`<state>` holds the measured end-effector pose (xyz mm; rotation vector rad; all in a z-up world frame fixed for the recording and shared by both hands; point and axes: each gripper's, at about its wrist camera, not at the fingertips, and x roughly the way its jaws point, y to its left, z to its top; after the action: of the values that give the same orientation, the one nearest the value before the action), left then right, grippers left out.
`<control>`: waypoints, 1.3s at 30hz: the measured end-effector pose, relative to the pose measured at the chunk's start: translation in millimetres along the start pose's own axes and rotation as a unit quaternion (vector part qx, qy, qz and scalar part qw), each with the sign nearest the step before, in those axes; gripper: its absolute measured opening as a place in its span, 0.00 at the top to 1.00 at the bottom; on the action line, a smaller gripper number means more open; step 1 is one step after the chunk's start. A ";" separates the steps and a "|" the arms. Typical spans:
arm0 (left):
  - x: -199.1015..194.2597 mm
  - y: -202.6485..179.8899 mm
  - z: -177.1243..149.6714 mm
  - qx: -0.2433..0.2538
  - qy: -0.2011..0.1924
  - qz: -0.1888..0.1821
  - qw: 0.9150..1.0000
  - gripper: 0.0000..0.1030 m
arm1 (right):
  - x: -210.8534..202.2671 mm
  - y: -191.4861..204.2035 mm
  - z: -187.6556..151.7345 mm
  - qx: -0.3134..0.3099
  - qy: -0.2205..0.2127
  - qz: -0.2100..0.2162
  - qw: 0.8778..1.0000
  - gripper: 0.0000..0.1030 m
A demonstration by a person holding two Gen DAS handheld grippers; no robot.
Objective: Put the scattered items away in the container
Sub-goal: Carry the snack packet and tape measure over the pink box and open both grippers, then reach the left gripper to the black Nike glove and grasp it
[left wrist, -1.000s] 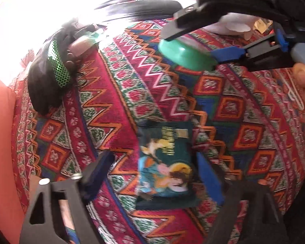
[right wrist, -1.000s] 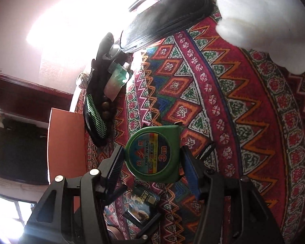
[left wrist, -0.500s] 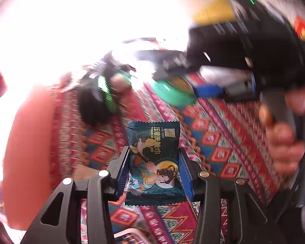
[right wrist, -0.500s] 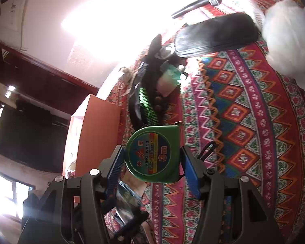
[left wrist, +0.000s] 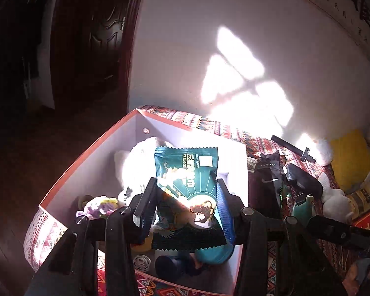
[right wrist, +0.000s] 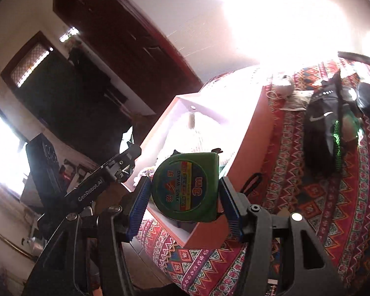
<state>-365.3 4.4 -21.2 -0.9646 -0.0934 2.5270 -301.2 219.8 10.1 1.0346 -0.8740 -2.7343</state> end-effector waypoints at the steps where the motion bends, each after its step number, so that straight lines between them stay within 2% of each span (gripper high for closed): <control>1: 3.7 8.1 -2.7 -0.002 0.003 0.019 1.000 0.56 | 9.3 10.6 1.1 -0.012 0.003 -0.005 1.000 0.47; 3: 10.2 18.8 -8.0 -0.004 0.006 0.045 0.999 0.41 | 24.9 26.3 3.9 -0.030 0.008 -0.008 0.999 0.46; 4: 12.4 20.9 -10.7 -0.005 0.002 0.052 0.999 0.26 | 29.9 31.9 4.9 -0.037 0.008 -0.010 0.999 0.44; 5: 11.4 22.8 -12.2 -0.007 -0.005 0.055 0.998 0.20 | 31.1 35.6 5.8 -0.040 0.002 -0.013 0.999 0.33; 6: 9.7 24.5 -13.6 -0.008 -0.011 0.054 0.998 0.19 | 29.1 37.5 6.0 -0.040 -0.009 -0.017 0.999 0.23; 9: 4.0 26.7 -14.8 -0.018 -0.026 0.041 0.999 0.13 | 16.2 37.1 9.7 -0.048 -0.037 -0.012 0.998 0.22; 13: -0.6 17.0 -12.8 -0.015 -0.025 0.017 0.999 0.13 | -11.4 7.7 12.6 -0.021 -0.055 -0.021 0.998 0.22; 16: -0.5 -12.7 -16.0 0.017 -0.020 -0.003 1.000 0.13 | -47.7 -34.1 12.8 0.014 -0.082 -0.043 0.996 0.22; 21: -1.9 -89.0 -31.5 0.096 -0.022 -0.031 0.995 0.13 | -118.6 -128.9 5.0 0.104 -0.137 -0.086 0.981 0.22; 26: 17.0 -179.5 -59.4 0.164 0.016 -0.072 0.984 0.13 | -163.2 -209.1 -17.2 0.192 -0.155 -0.108 0.963 0.22; 29: 37.6 -235.8 -78.2 0.212 0.044 -0.087 0.972 0.13 | -182.3 -238.0 -24.5 0.229 -0.163 -0.098 0.955 0.22; 33: 78.7 -294.1 -96.5 0.266 0.072 -0.066 0.959 0.13 | -199.8 -262.2 -31.7 0.240 -0.165 -0.102 0.951 0.22; 37: 142.3 -314.2 -96.7 0.239 0.133 -0.062 0.960 0.13 | -206.8 -291.8 -45.7 0.276 -0.159 -0.078 0.945 0.22; 39: 173.7 -317.7 -93.3 0.230 0.150 -0.045 0.961 0.13 | -203.5 -305.3 -50.9 0.294 -0.146 -0.068 0.942 0.22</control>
<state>-302.5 355.9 -132.2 -1.0953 0.5075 2.1461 -78.4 505.2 -68.4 0.7748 -1.8104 -2.8483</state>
